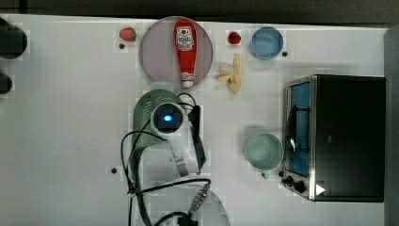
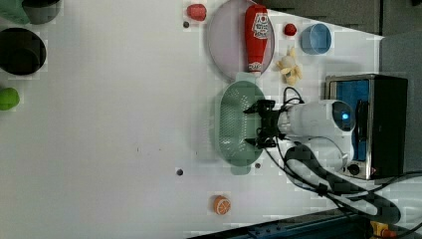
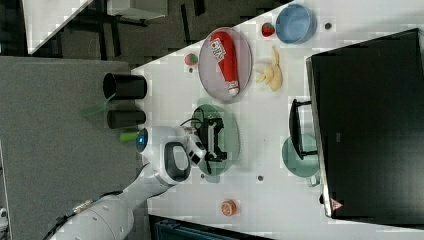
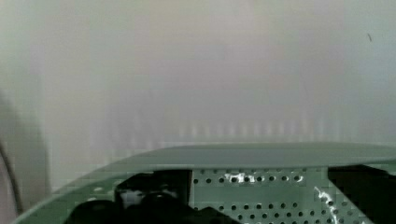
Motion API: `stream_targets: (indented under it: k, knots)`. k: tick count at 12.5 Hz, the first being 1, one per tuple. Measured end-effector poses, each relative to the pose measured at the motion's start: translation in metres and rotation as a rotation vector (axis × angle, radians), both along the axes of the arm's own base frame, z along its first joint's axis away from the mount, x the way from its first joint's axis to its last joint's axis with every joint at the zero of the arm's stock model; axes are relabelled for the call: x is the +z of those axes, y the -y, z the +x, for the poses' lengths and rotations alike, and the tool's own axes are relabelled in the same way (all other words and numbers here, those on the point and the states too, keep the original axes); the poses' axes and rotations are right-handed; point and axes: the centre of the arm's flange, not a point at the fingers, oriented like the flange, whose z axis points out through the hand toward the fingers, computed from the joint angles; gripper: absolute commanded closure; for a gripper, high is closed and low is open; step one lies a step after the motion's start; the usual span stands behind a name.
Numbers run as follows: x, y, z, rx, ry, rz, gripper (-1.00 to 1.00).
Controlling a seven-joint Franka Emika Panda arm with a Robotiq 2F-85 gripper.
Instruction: Drag strainer left to right.
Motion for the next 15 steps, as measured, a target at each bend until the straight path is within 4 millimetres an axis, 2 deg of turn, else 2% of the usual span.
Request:
stream_targets:
  k: [3,6,9,12,15]
  knots:
    - [-0.002,0.046,0.001,-0.021,-0.008,-0.016,-1.00]
    - [-0.007,0.080,-0.002,-0.037,-0.010,-0.028,-1.00]
    - [-0.003,0.103,0.004,-0.057,0.013,-0.016,-1.00]
    - [-0.006,0.124,-0.003,0.002,-0.009,-0.028,-1.00]
    - [-0.008,0.147,-0.002,0.032,0.012,-0.040,-1.00]
